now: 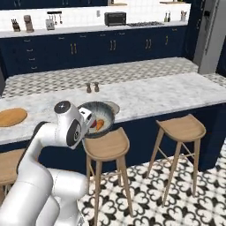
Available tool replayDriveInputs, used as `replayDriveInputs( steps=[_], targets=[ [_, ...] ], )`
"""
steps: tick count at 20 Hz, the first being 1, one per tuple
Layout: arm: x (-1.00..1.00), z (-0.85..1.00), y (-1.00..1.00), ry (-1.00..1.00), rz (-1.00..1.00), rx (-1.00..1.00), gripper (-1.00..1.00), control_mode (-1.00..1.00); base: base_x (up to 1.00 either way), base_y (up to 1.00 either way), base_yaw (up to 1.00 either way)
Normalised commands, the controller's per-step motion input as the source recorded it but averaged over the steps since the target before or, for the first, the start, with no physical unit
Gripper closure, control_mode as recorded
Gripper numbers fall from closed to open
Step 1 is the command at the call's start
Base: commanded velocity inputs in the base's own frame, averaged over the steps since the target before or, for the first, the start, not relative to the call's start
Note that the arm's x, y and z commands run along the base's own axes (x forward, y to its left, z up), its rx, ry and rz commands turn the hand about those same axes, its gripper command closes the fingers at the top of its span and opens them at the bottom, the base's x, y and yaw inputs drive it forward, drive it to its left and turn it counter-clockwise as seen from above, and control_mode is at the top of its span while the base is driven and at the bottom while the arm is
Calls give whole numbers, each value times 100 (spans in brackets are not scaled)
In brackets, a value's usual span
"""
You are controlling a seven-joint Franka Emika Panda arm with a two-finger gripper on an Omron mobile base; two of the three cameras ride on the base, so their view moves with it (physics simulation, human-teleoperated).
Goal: Pick the chicken drumstick and tomato from their plates and place them in the bowl. Then put the bowl in the fridge.
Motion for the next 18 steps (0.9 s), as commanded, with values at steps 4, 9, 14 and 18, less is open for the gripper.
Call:
replayDriveInputs(
  steps=[4,9,14,18],
  targets=[
    [0,0,0,0,0,0,100,100,10,-30,-68],
    [0,0,0,0,0,0,100,100,23,-77,-56],
    [0,0,0,0,0,0,100,100,60,-100,-42],
    [0,0,0,0,0,0,100,100,100,-100,-17]
  ],
)
